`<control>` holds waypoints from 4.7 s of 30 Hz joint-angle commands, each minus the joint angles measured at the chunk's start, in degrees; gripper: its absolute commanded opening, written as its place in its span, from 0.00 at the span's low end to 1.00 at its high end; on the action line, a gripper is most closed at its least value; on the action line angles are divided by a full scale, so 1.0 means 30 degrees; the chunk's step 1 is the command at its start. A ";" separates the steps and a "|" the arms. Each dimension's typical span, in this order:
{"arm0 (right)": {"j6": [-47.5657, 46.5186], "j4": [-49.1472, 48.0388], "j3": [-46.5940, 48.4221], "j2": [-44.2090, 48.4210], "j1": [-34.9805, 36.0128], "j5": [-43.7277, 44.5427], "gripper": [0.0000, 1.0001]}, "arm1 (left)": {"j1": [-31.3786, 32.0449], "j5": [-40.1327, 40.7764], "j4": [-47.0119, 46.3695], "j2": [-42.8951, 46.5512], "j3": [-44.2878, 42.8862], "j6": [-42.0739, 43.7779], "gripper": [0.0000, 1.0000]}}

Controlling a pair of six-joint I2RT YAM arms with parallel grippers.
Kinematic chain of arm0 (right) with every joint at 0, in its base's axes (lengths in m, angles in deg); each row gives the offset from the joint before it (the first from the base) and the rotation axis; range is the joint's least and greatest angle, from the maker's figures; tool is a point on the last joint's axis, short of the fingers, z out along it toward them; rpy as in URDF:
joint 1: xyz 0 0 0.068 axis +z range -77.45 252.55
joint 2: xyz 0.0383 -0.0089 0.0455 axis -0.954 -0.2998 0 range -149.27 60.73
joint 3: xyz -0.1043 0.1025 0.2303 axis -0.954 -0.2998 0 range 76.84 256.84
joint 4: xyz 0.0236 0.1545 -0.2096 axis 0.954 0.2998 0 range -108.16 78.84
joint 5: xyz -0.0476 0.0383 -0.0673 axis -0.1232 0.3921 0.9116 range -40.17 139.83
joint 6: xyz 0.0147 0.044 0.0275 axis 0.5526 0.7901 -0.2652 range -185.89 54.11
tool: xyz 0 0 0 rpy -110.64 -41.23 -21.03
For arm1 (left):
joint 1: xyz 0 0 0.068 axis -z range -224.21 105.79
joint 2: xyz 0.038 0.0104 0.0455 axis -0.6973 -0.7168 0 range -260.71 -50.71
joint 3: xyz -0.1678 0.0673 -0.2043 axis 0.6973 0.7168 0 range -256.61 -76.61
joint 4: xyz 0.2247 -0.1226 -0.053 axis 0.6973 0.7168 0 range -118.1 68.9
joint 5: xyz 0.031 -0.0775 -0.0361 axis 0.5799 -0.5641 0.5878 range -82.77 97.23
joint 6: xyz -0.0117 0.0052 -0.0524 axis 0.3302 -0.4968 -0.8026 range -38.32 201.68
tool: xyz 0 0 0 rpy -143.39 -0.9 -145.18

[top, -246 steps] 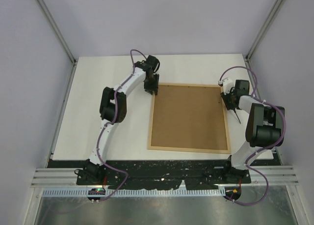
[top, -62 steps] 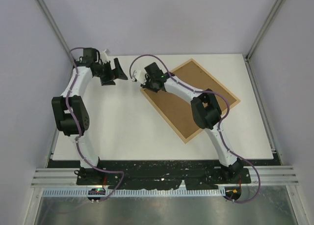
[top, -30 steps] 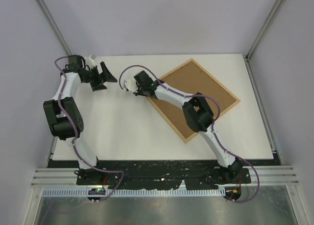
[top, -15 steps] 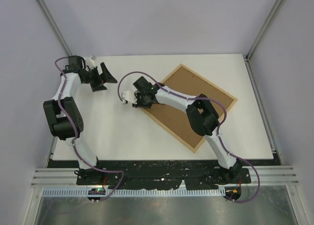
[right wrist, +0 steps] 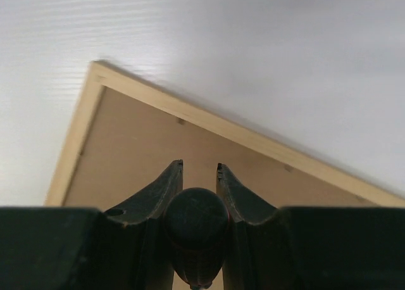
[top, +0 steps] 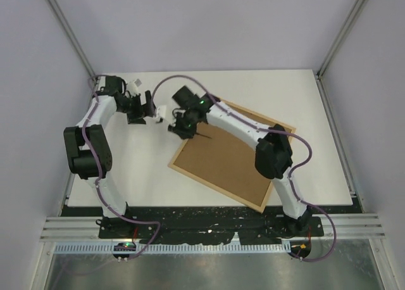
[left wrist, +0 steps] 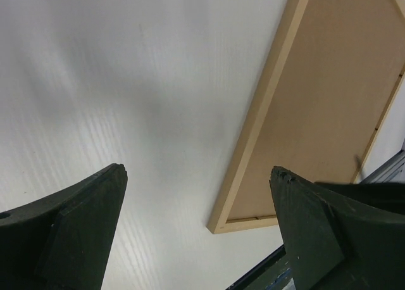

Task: Take the photo out of the frame
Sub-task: Adjust the photo frame at the center of the board, then adjust the screwdriver.

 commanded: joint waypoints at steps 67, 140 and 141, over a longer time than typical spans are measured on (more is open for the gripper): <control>0.2908 -0.2069 -0.1903 -0.2456 -1.7326 0.3131 0.08 | 0.9793 0.0547 0.3216 -0.3740 -0.0112 0.1415 1.00; 4.0409 -4.1882 -2.0938 1.2099 -1.7001 -1.2952 0.08 | 1.4569 -0.9852 -1.4153 -0.3124 -0.7347 -1.1560 0.37; 4.0380 -4.1883 -2.0880 1.2070 -1.7001 -1.3010 0.08 | 1.4540 -0.9940 -1.4650 -0.3153 -0.7260 -1.1999 0.32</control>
